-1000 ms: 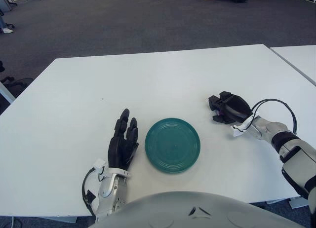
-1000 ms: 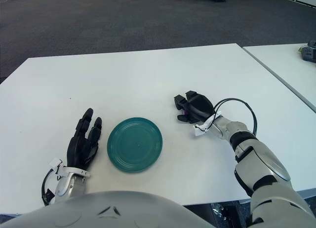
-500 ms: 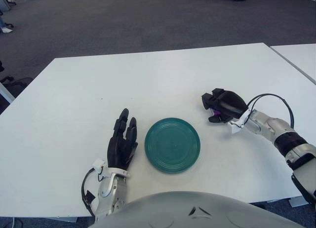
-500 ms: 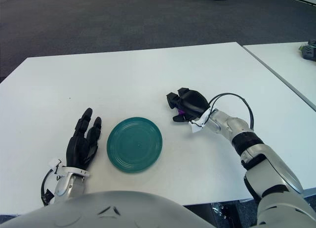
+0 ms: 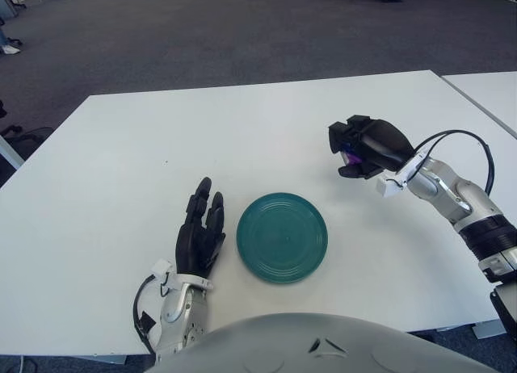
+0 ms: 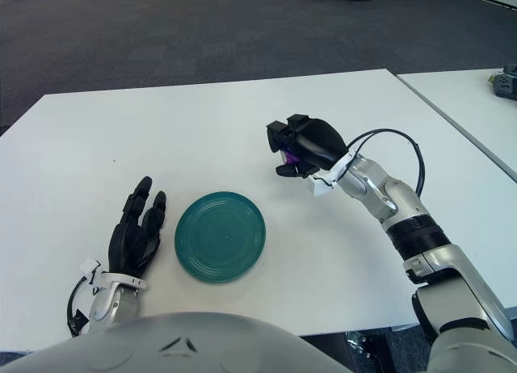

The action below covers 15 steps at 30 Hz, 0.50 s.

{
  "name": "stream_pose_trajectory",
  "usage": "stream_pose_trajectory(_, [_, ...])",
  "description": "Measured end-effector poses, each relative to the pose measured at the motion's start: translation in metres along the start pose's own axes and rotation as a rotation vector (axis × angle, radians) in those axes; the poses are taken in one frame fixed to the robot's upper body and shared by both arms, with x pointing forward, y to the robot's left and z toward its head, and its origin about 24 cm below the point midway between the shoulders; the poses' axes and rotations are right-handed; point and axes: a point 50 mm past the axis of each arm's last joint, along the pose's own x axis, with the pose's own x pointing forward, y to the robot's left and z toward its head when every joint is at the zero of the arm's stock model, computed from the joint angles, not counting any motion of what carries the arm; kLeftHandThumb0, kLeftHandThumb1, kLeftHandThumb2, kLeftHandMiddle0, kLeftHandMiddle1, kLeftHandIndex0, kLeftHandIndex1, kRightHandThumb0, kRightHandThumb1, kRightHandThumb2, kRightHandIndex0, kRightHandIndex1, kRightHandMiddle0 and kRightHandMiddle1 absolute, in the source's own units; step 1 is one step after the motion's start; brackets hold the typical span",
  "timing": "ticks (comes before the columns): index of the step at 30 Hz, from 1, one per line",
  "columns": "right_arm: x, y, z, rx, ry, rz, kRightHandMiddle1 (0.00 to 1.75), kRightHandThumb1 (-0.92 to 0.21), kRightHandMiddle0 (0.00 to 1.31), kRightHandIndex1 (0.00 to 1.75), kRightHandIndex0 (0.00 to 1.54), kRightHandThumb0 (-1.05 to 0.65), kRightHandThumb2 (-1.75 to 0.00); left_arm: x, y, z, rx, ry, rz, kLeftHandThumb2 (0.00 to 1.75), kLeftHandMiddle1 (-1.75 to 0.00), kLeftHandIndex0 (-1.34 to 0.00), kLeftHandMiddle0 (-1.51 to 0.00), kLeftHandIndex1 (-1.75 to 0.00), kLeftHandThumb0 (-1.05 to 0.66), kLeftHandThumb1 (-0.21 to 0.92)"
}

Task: Put the gum into the plate.

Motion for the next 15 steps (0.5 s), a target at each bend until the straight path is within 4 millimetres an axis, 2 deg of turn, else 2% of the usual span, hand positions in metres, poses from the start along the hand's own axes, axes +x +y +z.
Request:
stream_pose_trajectory(5, [0.004,-0.011,0.004,-0.008,-0.01,-0.038,1.75,-0.41,0.54,1.75,0.96,-0.45,-1.19,0.0,0.0,0.0,0.003,0.001,0.002,0.26,-0.01,0.0,-0.04,-0.4,-0.8,0.92])
stream_pose_trajectory(15, [0.007,-0.016,0.007,0.018,-0.013,-0.038,1.75,-0.39,0.56,1.75,1.12,-0.46,-1.22,0.001,-0.001,0.001,0.006,0.008,0.019,0.24,0.0,0.0,-0.01,-0.34,-0.82,0.92])
